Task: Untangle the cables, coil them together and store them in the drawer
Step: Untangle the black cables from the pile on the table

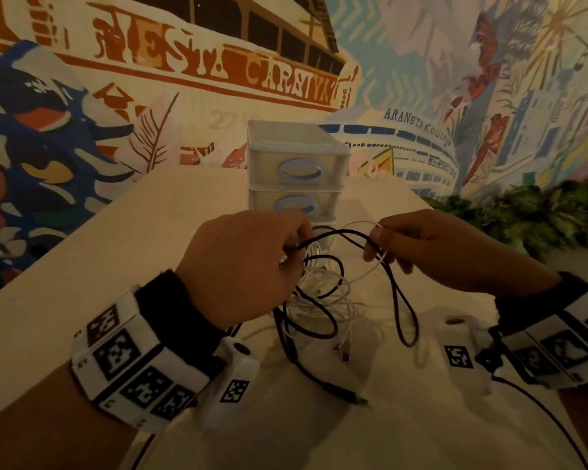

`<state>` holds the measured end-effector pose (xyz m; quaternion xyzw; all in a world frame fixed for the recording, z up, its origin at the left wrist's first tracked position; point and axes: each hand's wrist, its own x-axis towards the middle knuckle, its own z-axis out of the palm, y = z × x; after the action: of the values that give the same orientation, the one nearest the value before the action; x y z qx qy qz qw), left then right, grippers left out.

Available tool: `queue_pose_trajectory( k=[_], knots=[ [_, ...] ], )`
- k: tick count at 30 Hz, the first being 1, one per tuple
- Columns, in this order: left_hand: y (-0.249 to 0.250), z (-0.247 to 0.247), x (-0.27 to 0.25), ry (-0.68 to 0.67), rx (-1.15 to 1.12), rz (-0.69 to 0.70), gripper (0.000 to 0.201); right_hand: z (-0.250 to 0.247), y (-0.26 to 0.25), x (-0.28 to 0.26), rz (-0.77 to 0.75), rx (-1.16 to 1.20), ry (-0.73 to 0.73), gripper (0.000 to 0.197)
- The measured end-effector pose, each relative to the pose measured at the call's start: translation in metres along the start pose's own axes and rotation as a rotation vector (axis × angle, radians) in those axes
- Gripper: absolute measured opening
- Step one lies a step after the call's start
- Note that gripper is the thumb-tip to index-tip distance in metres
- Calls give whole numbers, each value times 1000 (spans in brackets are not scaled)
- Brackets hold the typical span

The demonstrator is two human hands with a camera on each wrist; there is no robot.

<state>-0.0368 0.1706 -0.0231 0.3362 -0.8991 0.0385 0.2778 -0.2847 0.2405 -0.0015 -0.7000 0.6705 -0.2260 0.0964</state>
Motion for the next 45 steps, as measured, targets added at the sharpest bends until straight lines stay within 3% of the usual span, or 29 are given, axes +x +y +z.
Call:
queue_pose_trajectory(
  k=[3,5,10,15,17,21,25,28,33,36,38,41,45],
  knots=[
    [4,-2,0,10,-21,54,34,6,-9,-1,-32,-38,-4,35],
    [8,-3,0,9,-20,87,37,8,-16,-1,-65,-47,10,34],
    [5,-1,2,24,-6,123,29,10,-23,-1,-94,-33,11,34],
    [1,-8,3,48,-46,106,23,9,-5,1,-15,-36,42,36],
    [3,-14,3,-24,-85,197,24,7,2,1,14,-50,55,37],
    [10,-14,-3,-312,-141,358,41,4,14,1,63,-97,75,39],
    [9,-8,-4,-367,-99,360,45,2,20,-1,91,-118,72,40],
    [7,-8,-3,-290,-91,303,49,1,20,-5,63,-114,55,39],
    [12,-11,1,-21,-118,200,31,1,3,-15,-92,-122,49,36],
    [16,-10,2,20,-129,193,40,1,-14,-20,-202,-97,62,33],
    [15,-6,2,17,-94,201,35,2,-21,-22,-239,-58,45,32],
    [10,-2,2,25,-72,175,33,5,-25,-23,-235,-13,27,32],
    [8,-2,1,88,-39,113,40,6,-14,-17,-102,-13,102,27]
  ],
)
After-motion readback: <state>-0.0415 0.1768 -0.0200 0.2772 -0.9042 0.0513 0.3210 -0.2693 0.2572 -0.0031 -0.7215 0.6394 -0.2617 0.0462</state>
